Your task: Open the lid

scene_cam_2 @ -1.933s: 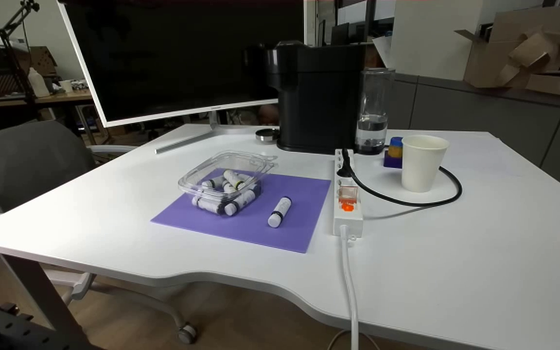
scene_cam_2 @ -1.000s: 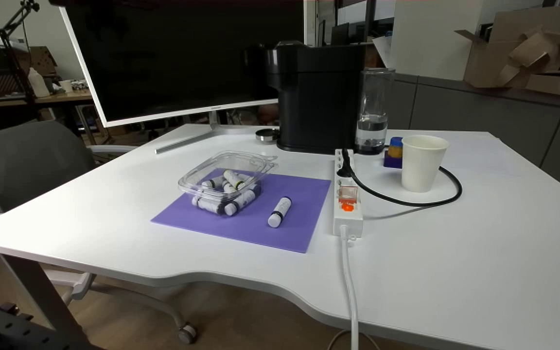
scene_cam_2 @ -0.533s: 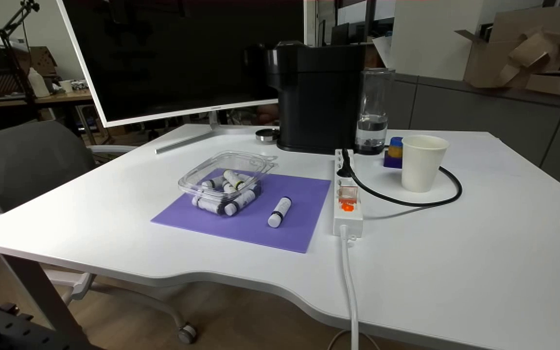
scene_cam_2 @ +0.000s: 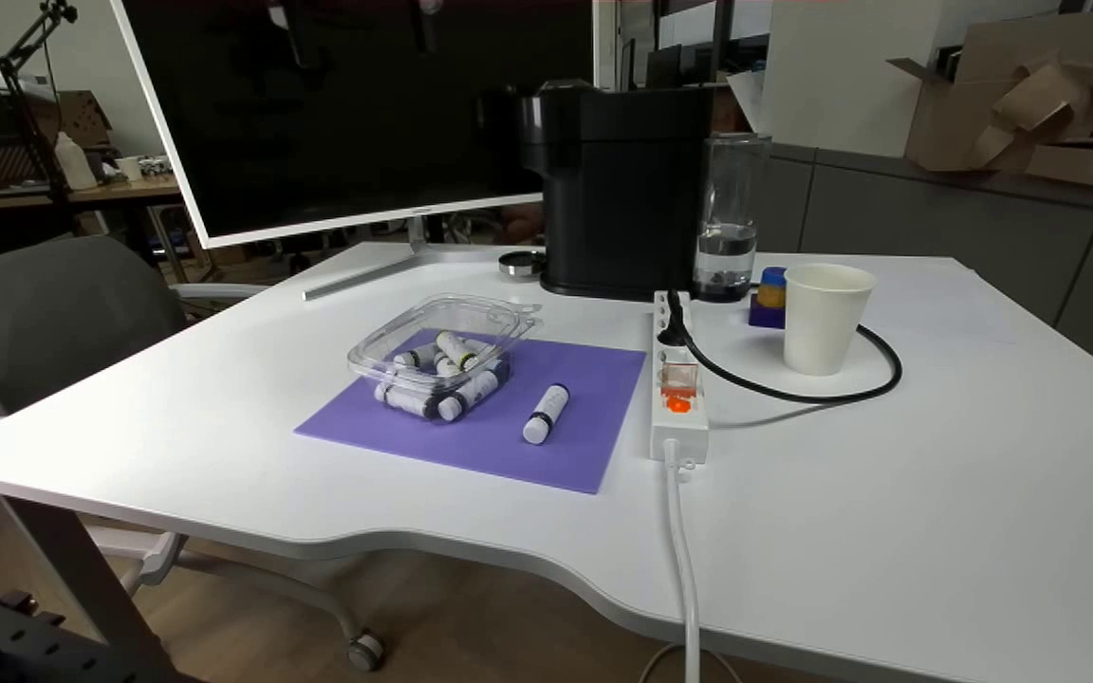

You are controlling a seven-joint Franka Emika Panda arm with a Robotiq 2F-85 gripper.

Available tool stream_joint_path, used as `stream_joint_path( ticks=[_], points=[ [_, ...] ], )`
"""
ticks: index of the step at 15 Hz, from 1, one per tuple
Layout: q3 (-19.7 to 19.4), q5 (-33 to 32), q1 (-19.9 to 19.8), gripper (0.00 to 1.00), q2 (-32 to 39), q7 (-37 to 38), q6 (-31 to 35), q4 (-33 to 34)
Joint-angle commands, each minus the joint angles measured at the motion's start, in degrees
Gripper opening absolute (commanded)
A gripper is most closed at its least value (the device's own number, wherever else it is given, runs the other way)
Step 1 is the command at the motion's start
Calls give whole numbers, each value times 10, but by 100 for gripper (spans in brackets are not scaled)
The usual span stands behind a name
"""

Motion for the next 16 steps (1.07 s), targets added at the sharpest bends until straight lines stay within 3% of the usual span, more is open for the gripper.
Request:
stream_joint_path(
  ticks=[1, 7, 11, 12, 13, 16],
  points=[
    [-13, -33, -19, 100, 61, 5, 53, 35],
    [-44, 19, -23, 100, 187, -91, 21, 131],
    [-46, 9, -40, 100, 268, -199, -67, 206],
    [-45, 2, -44, 100, 284, -199, -83, 223],
    [-39, 9, -42, 100, 244, -175, -41, 170],
    [-37, 6, -51, 100, 281, -193, -62, 204]
  ],
)
